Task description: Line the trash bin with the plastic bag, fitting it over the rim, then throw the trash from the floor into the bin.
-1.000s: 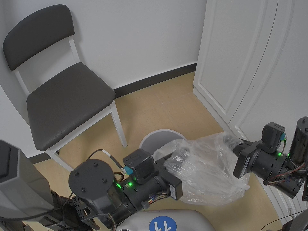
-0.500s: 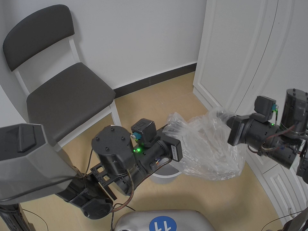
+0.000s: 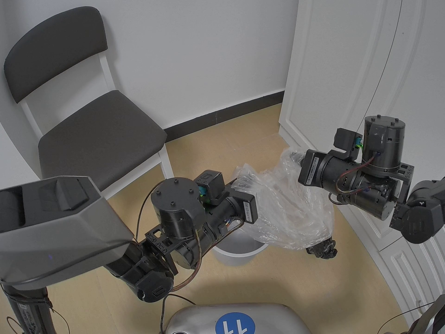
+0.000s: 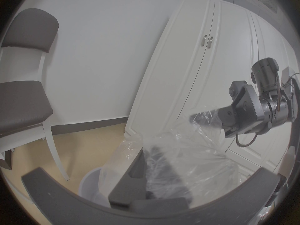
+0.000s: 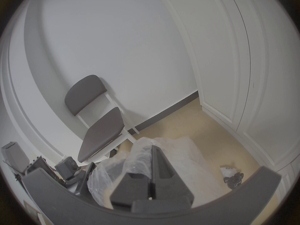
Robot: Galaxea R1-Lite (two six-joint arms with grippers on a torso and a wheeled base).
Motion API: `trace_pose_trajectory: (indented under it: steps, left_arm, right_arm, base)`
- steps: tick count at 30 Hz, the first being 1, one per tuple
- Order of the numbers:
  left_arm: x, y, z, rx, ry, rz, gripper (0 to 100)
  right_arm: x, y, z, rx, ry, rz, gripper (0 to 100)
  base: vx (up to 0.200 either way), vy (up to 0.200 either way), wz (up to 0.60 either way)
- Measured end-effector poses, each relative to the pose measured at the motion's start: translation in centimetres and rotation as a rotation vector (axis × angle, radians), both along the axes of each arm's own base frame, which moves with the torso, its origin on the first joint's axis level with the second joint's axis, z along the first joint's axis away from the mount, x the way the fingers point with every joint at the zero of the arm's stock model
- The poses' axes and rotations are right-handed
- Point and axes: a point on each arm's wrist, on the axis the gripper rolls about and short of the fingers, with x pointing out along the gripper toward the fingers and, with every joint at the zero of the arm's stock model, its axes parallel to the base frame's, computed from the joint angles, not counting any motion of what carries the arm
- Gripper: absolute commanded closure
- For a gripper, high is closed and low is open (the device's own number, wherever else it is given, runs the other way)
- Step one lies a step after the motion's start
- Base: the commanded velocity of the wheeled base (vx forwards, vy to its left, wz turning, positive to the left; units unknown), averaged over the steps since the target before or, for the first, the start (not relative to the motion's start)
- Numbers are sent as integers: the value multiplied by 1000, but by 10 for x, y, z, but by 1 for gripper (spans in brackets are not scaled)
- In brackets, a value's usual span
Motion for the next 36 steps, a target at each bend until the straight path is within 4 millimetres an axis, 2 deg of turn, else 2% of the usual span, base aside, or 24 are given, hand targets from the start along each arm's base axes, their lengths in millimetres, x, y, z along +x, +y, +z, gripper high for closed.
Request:
trace_pose_trajectory:
  steps: [15,25,32,36]
  left_arm:
    - [49,6,-45,39,46,92,100]
    - [53,9,-60,66,75,101,100]
    - [54,9,-69,80,92,102,100]
    - [62,10,-79,76,109,111,100]
  right_arm:
    - [47,14,-37,44,64,-33,100]
    - [62,21,-66,15,114,-41,100]
    - [67,24,-74,6,130,-42,100]
    - [73,24,-81,0,142,-50,100]
  base:
    - [0,0,0]
    - [0,0,0]
    - [0,0,0]
    - [0,0,0]
